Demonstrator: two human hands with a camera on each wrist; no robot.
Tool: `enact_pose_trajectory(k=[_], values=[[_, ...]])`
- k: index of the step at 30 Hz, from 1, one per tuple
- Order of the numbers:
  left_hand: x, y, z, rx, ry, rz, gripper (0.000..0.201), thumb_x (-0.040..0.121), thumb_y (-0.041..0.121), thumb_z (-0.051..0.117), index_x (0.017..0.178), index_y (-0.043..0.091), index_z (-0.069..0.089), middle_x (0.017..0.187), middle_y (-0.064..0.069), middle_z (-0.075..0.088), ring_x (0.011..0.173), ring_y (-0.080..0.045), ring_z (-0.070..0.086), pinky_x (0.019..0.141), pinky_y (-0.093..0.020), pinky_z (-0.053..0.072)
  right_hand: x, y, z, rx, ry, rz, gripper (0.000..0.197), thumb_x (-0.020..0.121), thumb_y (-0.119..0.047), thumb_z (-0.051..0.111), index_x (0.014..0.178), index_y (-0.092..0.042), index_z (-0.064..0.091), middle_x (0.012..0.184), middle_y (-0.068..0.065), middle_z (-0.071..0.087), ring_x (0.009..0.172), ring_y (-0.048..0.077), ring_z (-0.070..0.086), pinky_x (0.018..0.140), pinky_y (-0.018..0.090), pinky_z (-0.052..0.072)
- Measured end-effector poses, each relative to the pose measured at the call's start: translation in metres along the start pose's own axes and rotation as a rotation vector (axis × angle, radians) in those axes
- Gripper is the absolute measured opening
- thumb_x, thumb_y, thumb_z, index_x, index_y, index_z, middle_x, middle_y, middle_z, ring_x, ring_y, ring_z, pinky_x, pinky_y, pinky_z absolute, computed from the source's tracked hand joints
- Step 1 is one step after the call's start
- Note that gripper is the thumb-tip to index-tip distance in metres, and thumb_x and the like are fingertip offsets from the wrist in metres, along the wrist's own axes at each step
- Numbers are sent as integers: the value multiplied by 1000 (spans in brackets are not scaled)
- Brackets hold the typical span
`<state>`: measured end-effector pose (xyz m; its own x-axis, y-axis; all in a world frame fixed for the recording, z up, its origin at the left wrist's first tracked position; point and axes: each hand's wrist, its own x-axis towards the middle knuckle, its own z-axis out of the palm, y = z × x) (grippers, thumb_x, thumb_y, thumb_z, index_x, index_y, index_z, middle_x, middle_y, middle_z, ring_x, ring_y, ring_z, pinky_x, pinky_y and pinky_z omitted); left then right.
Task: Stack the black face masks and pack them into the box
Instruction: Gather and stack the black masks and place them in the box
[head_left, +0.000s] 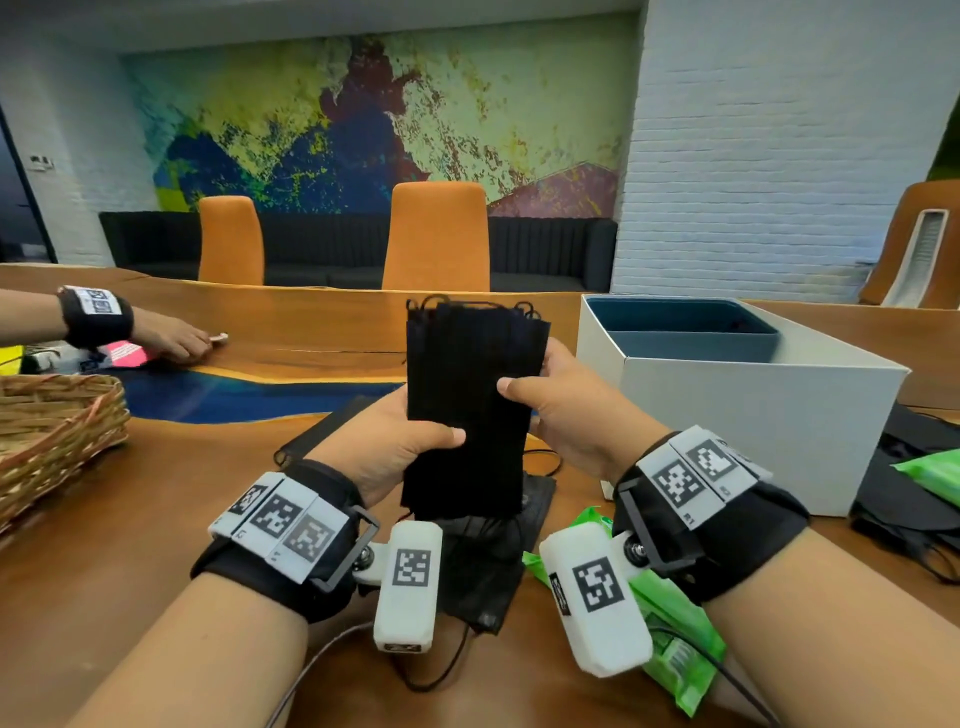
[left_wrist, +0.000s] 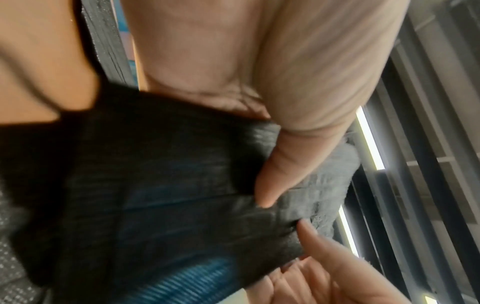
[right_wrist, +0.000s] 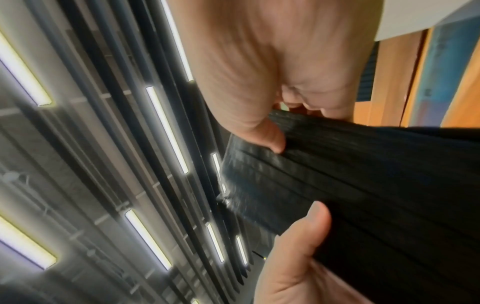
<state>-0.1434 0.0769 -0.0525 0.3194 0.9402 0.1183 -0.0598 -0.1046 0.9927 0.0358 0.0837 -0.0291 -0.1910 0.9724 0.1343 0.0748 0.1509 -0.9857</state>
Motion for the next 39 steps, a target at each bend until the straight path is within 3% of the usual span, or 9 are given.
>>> enact_pose_trajectory(k=[5, 8, 13, 17, 19, 23, 29, 33, 39], values=[[-2, 1, 1, 71, -40, 13, 54, 64, 4, 63, 117, 16, 58, 107, -11, 67, 101, -23, 64, 79, -31, 51, -2, 2, 6, -190, -77, 37, 57, 79, -19, 63, 130, -28, 37, 124, 3, 56, 116, 21, 54, 104, 47, 43], [-3, 2, 1, 79, -63, 17, 51, 66, 7, 67, 116, 17, 61, 101, -6, 71, 96, -19, 68, 76, -27, 53, -4, -1, 9, -227, -126, 47, 70, 69, -24, 61, 134, -28, 35, 127, 5, 55, 118, 23, 53, 103, 46, 44], [-3, -1, -2, 185, 5, -53, 27, 87, 1, 60, 108, 19, 62, 105, -10, 69, 104, -26, 64, 92, -43, 50, -3, -3, 4, -313, -113, 36, 37, 94, -15, 53, 128, -24, 42, 128, 10, 53, 116, 30, 55, 99, 50, 47], [-1, 2, -12, 174, 125, -48, 23, 89, 7, 61, 109, 16, 62, 105, -10, 70, 101, -27, 65, 87, -42, 51, -6, -4, -4, -420, -9, 42, 1, 96, -20, 52, 96, -21, 54, 103, 7, 62, 105, 24, 61, 93, 45, 52], [0, 5, -17, 116, 217, -24, 21, 90, 6, 59, 110, 13, 62, 101, -9, 70, 96, -26, 65, 82, -37, 51, -10, -6, -11, -500, -30, 127, 7, 95, -27, 54, 92, -21, 56, 95, 2, 62, 98, 19, 61, 89, 40, 54], [-1, 14, -30, 10, 346, 24, 16, 91, 7, 58, 105, 13, 61, 96, -10, 69, 90, -25, 65, 80, -38, 52, -15, -9, -20, -718, -205, 368, 29, 95, -37, 53, 115, -16, 56, 105, 0, 61, 100, 17, 58, 87, 38, 50], [-4, 21, -43, -159, 374, 48, 12, 93, 6, 52, 102, 9, 59, 89, -12, 67, 77, -24, 66, 65, -34, 57, -5, -16, -11, -961, -267, 407, 42, 87, -47, 61, 115, -16, 63, 108, -2, 66, 98, 14, 63, 93, 39, 52], [-6, 22, -48, -218, 355, 46, 14, 93, 8, 51, 105, 8, 58, 85, -11, 68, 69, -20, 68, 56, -30, 58, 5, -16, 6, -1198, -306, 499, 45, 77, -51, 71, 101, -13, 70, 88, 1, 67, 74, 18, 62, 70, 29, 50], [-5, 20, -50, -245, 319, 13, 11, 93, 8, 52, 100, 8, 62, 81, -10, 71, 66, -20, 69, 55, -30, 58, 16, -12, 30, -1426, -423, 567, 31, 82, -44, 71, 79, -13, 64, 69, -3, 62, 60, 11, 56, 58, 22, 45]])
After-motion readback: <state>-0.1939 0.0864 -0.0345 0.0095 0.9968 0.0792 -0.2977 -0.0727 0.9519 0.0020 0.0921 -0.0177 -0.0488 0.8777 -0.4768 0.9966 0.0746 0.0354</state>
